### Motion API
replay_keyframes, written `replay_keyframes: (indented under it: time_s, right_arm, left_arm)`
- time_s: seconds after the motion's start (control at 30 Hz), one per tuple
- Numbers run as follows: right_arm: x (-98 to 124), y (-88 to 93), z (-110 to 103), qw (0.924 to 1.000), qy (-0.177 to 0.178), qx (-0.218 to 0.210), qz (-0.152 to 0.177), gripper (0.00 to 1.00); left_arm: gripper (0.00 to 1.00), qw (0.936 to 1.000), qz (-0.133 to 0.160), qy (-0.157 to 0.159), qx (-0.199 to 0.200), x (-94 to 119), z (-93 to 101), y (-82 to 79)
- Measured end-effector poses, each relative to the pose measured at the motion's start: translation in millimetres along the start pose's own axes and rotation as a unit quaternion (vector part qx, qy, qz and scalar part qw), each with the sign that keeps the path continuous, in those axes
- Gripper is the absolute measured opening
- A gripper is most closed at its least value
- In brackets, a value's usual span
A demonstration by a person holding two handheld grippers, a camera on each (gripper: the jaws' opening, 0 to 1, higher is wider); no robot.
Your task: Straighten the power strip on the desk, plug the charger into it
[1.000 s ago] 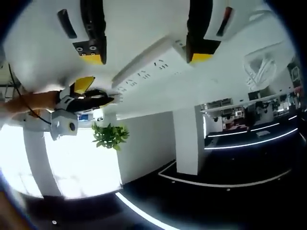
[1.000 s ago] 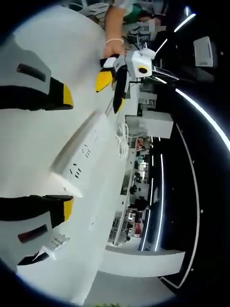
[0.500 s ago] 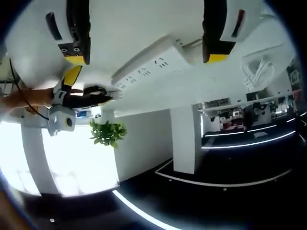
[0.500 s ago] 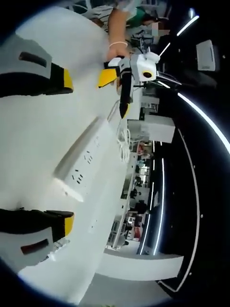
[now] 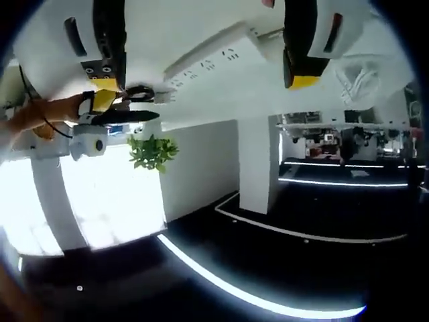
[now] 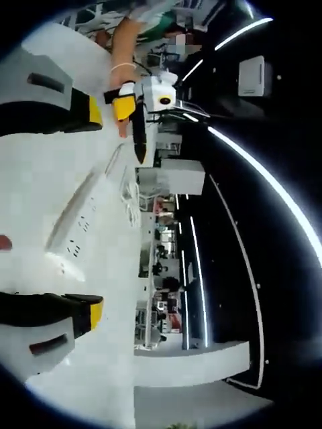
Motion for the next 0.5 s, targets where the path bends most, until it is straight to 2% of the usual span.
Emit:
replay_keyframes:
  time_s: [0.1, 0.2, 0.3, 0.37, 0.5]
  right_arm:
    - [0.5, -1.6, 2.8, 0.9999, 0.011, 0.002, 0.005, 1.0]
    - [3.1, -4.6, 5.1, 0.9997, 0.011, -0.006, 0.02, 1.0]
    - [3.9, -1.3, 5.6, 0.9999, 0.011, -0.011, 0.0, 1.0]
    - [4.2, -0.7, 6.2, 0.9999, 0.013, -0.012, 0.0, 1.0]
    - [7.8, 5.2, 6.3, 0.9995, 0.009, -0.005, -0.03, 1.0]
  left_arm:
    - [0.99, 0.9993, -0.019, -0.01, -0.031, 0.3, 0.5, 2.3]
    - [0.99, 0.9978, -0.018, -0.023, -0.06, 0.5, 0.6, 2.2]
    - [0.99, 0.998, -0.008, -0.024, -0.058, 0.7, 1.2, 1.3]
    - [0.99, 0.9986, 0.0, -0.024, -0.047, 0.7, 0.9, 0.2]
    - [0.99, 0.998, -0.012, -0.025, -0.056, 1.5, 1.9, 0.9]
Point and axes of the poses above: the point that each gripper's makers call its tool centre point, and the gripper's own axes: x roughly backward along the fingers, z roughly to its right, y roughly out of its underside, the point moved 6 cm from there along x, roughly backward along the fingers, and after that the axes turned 13 degrees about y, right-handed, at the moved point
